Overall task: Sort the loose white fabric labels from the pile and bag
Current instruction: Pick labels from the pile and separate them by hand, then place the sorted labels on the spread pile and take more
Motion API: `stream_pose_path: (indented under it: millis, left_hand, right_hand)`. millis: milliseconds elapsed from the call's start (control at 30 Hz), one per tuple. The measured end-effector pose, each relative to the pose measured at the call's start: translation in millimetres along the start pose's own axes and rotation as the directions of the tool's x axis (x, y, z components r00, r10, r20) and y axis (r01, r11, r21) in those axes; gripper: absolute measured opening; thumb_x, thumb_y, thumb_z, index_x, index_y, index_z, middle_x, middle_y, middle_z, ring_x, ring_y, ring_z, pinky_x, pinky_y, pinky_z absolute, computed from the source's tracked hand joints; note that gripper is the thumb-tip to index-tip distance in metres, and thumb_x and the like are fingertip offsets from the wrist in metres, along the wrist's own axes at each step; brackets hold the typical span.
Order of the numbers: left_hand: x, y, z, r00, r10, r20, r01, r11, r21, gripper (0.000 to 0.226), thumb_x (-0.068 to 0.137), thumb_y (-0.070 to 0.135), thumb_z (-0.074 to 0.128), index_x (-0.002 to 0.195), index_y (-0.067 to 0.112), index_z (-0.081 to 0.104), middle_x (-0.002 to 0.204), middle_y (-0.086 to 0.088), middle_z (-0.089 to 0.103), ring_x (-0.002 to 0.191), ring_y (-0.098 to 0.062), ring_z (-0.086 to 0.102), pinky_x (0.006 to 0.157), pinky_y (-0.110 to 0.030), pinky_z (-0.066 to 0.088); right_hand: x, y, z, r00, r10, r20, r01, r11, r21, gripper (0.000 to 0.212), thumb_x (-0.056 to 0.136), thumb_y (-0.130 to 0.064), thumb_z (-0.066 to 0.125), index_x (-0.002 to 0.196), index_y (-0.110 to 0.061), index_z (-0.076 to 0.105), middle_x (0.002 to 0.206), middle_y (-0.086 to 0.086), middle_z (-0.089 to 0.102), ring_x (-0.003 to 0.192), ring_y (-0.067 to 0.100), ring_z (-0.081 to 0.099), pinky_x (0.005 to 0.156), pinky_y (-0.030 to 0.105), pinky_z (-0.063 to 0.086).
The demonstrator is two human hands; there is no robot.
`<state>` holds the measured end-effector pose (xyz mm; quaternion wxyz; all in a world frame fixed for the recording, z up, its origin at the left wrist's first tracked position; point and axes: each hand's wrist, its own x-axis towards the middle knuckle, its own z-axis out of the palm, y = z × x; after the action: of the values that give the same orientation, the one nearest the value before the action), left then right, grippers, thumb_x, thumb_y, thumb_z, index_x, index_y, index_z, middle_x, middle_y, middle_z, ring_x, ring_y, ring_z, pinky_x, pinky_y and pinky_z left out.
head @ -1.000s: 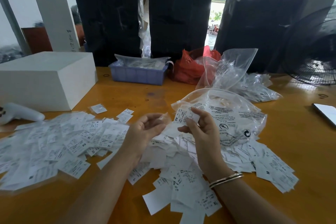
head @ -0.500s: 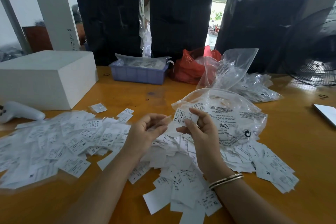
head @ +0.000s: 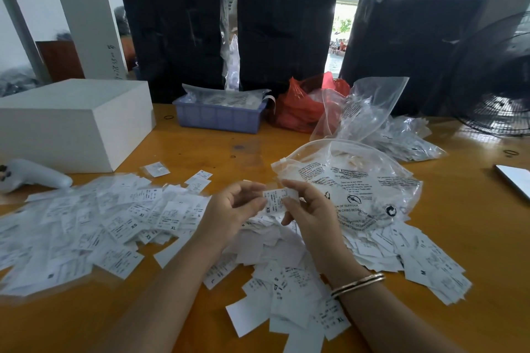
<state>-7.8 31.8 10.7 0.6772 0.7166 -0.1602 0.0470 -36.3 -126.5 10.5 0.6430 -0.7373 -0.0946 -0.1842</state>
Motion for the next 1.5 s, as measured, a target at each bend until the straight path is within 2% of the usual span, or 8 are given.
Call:
stream_pose_path:
  millis: [200, 433, 733, 900, 1100, 1233, 1367, 1500]
  left_hand:
    - [0.7, 2.7, 1.3, 0.997, -0.077, 0.028, 0.076, 0.996, 0.043, 0.024, 0.076, 0.025, 0.073, 0.098, 0.029, 0.066, 0.073, 0.015, 0.071, 0.071, -0.003, 0.067, 0.064, -0.017, 0.050]
    - [-1.5, 3.4, 0.2, 0.997, -0.065, -0.032, 0.064, 0.998, -0.022, 0.022, 0.081, 0.017, 0.072, 0.100, 0.027, 0.066, 0.083, 0.006, 0.074, 0.078, -0.010, 0.070, 0.064, -0.017, 0.054]
    - [-3.0, 9.3, -2.8, 0.994, -0.111, 0.007, 0.110, 0.991, 0.077, 0.025, 0.076, 0.034, 0.073, 0.100, 0.037, 0.065, 0.095, 0.011, 0.073, 0.086, -0.002, 0.068, 0.067, -0.016, 0.052]
    - [3.8, 10.9, -26.6, 0.925, 0.072, -0.374, 0.062, 0.940, 0.335, 0.029, 0.085, 0.021, 0.068, 0.110, 0.032, 0.057, 0.099, 0.017, 0.060, 0.078, -0.004, 0.060, 0.050, -0.011, 0.044]
    - [4.3, -5.8, -51.7, 0.778, 0.294, -0.555, 0.235, 0.684, 0.691, 0.044, 0.083, 0.004, 0.069, 0.124, 0.012, 0.053, 0.115, -0.013, 0.060, 0.093, -0.022, 0.058, 0.069, -0.029, 0.047]
    - [-1.5, -15.0, -58.6, 0.825, 0.232, -0.516, 0.418, 0.364, 0.832, 0.043, 0.080, 0.013, 0.073, 0.120, 0.018, 0.059, 0.121, -0.013, 0.057, 0.108, -0.031, 0.051, 0.084, -0.044, 0.040]
    - [0.1, -12.5, -52.7, 0.845, 0.342, -0.412, 0.281, 0.371, 0.885, 0.035, 0.077, 0.007, 0.073, 0.110, 0.017, 0.067, 0.122, -0.013, 0.057, 0.112, -0.034, 0.046, 0.085, -0.045, 0.038]
    - [0.9, -7.2, -35.3, 0.909, 0.403, -0.106, -0.072, 0.402, 0.913, 0.024, 0.082, 0.003, 0.066, 0.103, 0.014, 0.070, 0.104, -0.005, 0.066, 0.099, -0.026, 0.057, 0.078, -0.033, 0.043]
  right_hand:
    - [-2.8, -3.0, 4.3, 0.997, -0.031, 0.065, 0.037, 0.995, -0.092, 0.049, 0.092, -0.007, 0.056, 0.128, -0.040, 0.050, 0.067, -0.015, 0.060, 0.055, 0.005, 0.059, 0.054, 0.014, 0.046]
    - [-0.5, -0.5, 3.2, 0.994, 0.044, -0.101, -0.049, 0.998, -0.049, 0.014, 0.089, -0.012, 0.064, 0.085, -0.025, 0.062, 0.053, -0.010, 0.062, 0.043, 0.006, 0.055, 0.044, 0.012, 0.038]
    - [-4.7, -4.1, 8.7, 0.994, 0.101, 0.046, -0.102, 0.994, 0.028, 0.025, 0.097, -0.018, 0.049, 0.083, -0.020, 0.070, 0.072, -0.010, 0.066, 0.057, 0.006, 0.058, 0.053, 0.014, 0.041]
    - [0.7, -7.3, -2.2, 0.989, 0.093, -0.118, -0.086, 0.994, 0.061, 0.023, 0.096, -0.015, 0.049, 0.092, -0.029, 0.066, 0.088, -0.009, 0.068, 0.064, 0.004, 0.058, 0.058, 0.019, 0.047]
    - [31.4, -23.4, -26.1, 0.938, -0.145, -0.314, 0.083, 0.976, -0.202, 0.025, 0.093, -0.011, 0.052, 0.086, -0.033, 0.060, 0.081, -0.013, 0.064, 0.061, -0.003, 0.053, 0.053, 0.012, 0.044]
    - [73.0, -18.3, -57.1, 0.919, -0.190, -0.346, 0.002, 0.879, -0.477, 0.023, 0.092, -0.002, 0.050, 0.096, -0.019, 0.065, 0.093, -0.002, 0.063, 0.057, 0.001, 0.048, 0.047, 0.006, 0.039]
    - [101.8, 2.3, -90.6, 0.985, 0.030, -0.172, -0.159, 0.560, -0.813, 0.030, 0.090, -0.005, 0.050, 0.114, -0.012, 0.066, 0.127, 0.008, 0.059, 0.095, 0.016, 0.061, 0.077, 0.017, 0.047]
    - [105.4, 18.3, -97.1, 0.923, 0.384, -0.015, -0.121, 0.254, -0.960, 0.026, 0.094, -0.025, 0.052, 0.100, -0.004, 0.064, 0.113, 0.015, 0.063, 0.103, 0.028, 0.057, 0.088, 0.034, 0.045]
